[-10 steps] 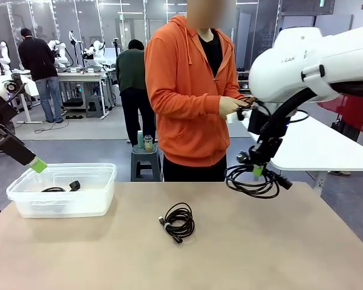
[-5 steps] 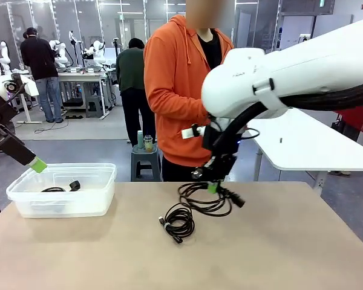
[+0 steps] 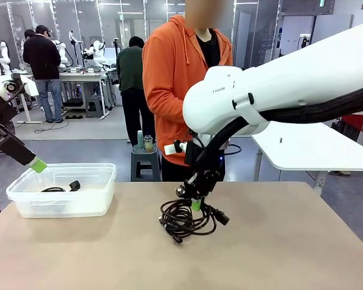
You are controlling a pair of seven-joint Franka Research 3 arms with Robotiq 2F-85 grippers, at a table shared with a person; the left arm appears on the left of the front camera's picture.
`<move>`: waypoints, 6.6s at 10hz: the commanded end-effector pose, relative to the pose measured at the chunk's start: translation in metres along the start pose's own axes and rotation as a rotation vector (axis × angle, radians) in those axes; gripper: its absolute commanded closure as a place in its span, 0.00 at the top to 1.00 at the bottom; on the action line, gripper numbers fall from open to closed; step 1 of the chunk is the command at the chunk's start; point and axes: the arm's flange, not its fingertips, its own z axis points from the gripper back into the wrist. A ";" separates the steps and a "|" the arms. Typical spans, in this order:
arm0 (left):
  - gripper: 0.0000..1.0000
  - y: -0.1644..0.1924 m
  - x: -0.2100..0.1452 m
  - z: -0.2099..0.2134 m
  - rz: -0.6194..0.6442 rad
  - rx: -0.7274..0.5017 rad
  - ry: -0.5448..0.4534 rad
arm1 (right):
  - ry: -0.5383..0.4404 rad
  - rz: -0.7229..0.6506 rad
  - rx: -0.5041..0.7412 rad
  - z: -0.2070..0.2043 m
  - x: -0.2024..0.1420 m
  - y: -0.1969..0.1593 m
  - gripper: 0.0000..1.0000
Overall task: Organize and store the cables.
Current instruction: Place the Power Cable into the Organizing box.
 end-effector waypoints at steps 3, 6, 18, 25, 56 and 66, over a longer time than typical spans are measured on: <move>1.00 0.000 0.000 0.000 0.000 0.000 -0.001 | -0.005 -0.045 -0.018 -0.039 -0.019 -0.001 0.10; 1.00 0.000 0.000 0.000 0.000 0.000 -0.001 | -0.011 -0.076 0.002 -0.069 -0.029 -0.009 0.10; 1.00 0.000 0.000 0.000 0.000 0.000 -0.001 | -0.008 -0.138 -0.042 -0.126 -0.036 -0.055 0.10; 1.00 0.000 0.000 0.000 0.000 0.000 -0.001 | -0.034 -0.137 -0.026 -0.106 -0.041 -0.061 1.00; 1.00 -0.182 0.233 -0.238 -0.321 0.026 0.216 | -0.413 -0.135 -0.043 0.142 -0.306 -0.141 1.00; 1.00 -0.192 0.225 -0.252 -0.361 -0.030 0.255 | -0.403 -0.086 -0.109 0.150 -0.307 -0.117 1.00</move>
